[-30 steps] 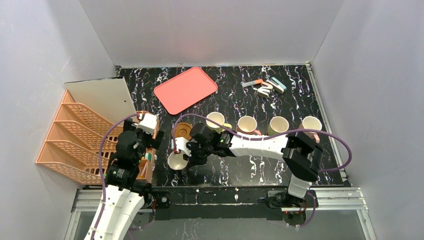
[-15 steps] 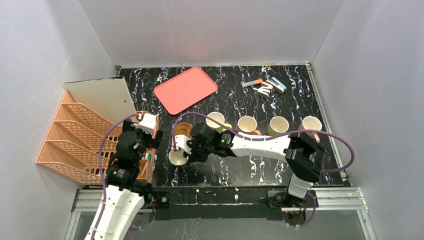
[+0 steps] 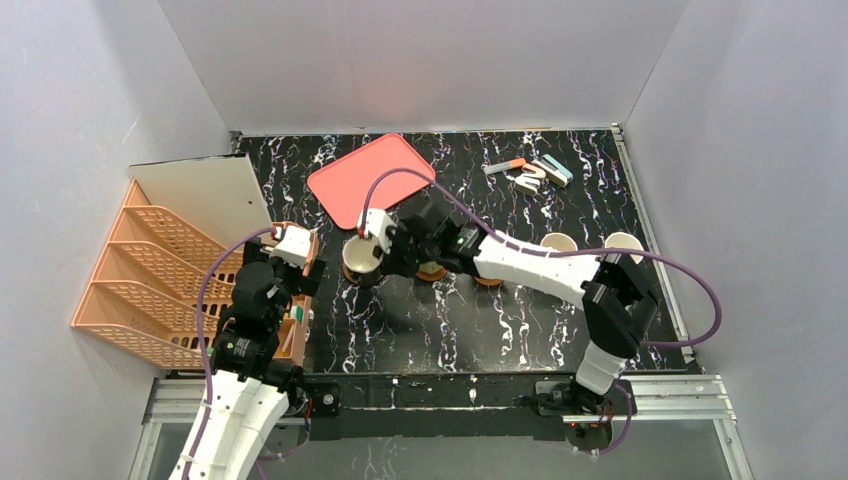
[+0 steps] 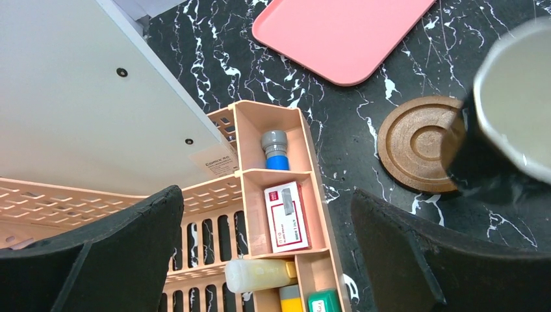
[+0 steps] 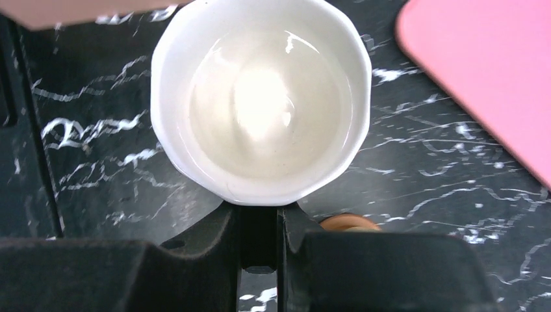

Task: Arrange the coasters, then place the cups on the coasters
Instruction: Place the cup on the coaster.

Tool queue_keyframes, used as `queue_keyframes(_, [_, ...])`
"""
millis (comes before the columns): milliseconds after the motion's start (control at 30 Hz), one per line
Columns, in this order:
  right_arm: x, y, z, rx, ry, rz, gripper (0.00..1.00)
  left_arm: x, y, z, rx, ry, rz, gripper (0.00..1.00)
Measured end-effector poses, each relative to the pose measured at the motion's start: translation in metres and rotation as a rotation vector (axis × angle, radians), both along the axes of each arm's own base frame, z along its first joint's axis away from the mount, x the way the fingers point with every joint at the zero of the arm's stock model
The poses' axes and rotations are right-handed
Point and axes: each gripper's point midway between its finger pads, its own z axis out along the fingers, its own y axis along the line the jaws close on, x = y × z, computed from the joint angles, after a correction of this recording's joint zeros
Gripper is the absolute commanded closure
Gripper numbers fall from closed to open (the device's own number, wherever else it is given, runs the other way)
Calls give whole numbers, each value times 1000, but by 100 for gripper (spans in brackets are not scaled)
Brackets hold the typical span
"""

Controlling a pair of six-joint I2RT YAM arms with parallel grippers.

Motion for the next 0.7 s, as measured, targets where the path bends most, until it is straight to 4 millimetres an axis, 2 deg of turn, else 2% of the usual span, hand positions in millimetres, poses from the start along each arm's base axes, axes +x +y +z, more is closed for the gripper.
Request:
queue_keyframes(100, [26,2,22,57,13,-62,99,0,1,1,0,-6,5,2])
queue_keyframes(233, [56,9,37,97,11,-121,99,0,2,2,1,-8,9,2])
queue_keyframes(300, [61,12,34,96,10,-132,99,0,2,1,1,-8,10,2])
queue_keyframes(533, [61,17,-4,29,53,-144,99,0,2,1,1,-9,13,2])
queue_keyframes(700, [62,18,-10,24,68,-157,99,0,2,1,0,-9,13,2])
